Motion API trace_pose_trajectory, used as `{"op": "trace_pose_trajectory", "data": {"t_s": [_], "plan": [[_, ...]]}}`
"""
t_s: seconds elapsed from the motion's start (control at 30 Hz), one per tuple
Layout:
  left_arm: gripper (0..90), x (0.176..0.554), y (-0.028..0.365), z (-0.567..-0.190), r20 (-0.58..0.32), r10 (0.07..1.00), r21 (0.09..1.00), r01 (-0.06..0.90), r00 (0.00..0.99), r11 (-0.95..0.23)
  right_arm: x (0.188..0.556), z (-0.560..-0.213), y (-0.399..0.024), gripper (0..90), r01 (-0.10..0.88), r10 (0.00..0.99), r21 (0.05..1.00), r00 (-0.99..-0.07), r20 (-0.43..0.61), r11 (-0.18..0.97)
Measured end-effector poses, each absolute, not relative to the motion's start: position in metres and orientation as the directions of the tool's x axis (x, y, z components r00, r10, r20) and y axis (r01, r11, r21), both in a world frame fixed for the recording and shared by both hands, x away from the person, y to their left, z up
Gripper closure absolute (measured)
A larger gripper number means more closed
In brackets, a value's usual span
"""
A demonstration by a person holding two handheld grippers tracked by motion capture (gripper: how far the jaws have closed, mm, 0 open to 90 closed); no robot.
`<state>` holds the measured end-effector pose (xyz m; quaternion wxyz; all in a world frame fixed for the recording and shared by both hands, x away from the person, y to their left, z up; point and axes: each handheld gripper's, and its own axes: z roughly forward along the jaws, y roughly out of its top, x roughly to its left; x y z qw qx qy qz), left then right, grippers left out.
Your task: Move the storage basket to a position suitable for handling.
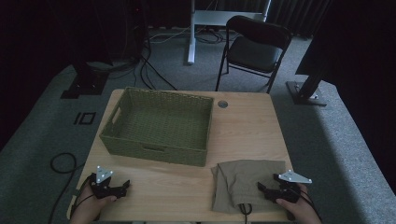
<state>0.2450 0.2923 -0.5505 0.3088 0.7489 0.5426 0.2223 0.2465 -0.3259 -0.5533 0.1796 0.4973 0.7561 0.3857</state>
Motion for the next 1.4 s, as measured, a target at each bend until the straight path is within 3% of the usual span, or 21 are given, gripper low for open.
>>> {"op": "trace_pose_trajectory", "data": {"t_s": [0.27, 0.33, 0.7, 0.87, 1.4], "plan": [[10.2, 0.242, 0.297, -0.550, -0.028, 0.951, 0.712, 0.674, 0.309, -0.198, 0.246, -0.553, -0.325, 16.3, 0.608, 0.893, 0.765, -0.438, 0.103, 0.210], [16.5, 0.242, 0.299, -0.549, -0.020, 0.952, 0.712, 0.673, 0.307, -0.202, 0.246, -0.550, -0.325, 16.3, 0.614, 0.894, 0.760, -0.436, 0.102, 0.212], [15.6, 0.251, 0.318, -0.539, -0.024, 0.949, 0.733, 0.651, 0.313, -0.196, 0.258, -0.522, -0.313, 16.2, 0.587, 0.898, 0.793, -0.421, 0.125, 0.165], [15.6, 0.257, 0.324, -0.534, -0.041, 0.948, 0.748, 0.639, 0.316, -0.180, 0.266, -0.509, -0.295, 15.1, 0.564, 0.878, 0.798, -0.469, 0.098, 0.213], [15.7, 0.274, 0.340, -0.495, -0.055, 0.942, 0.808, 0.569, 0.331, -0.152, 0.289, -0.491, -0.258, 13.2, 0.540, 0.860, 0.819, -0.495, 0.124, 0.193]]}}
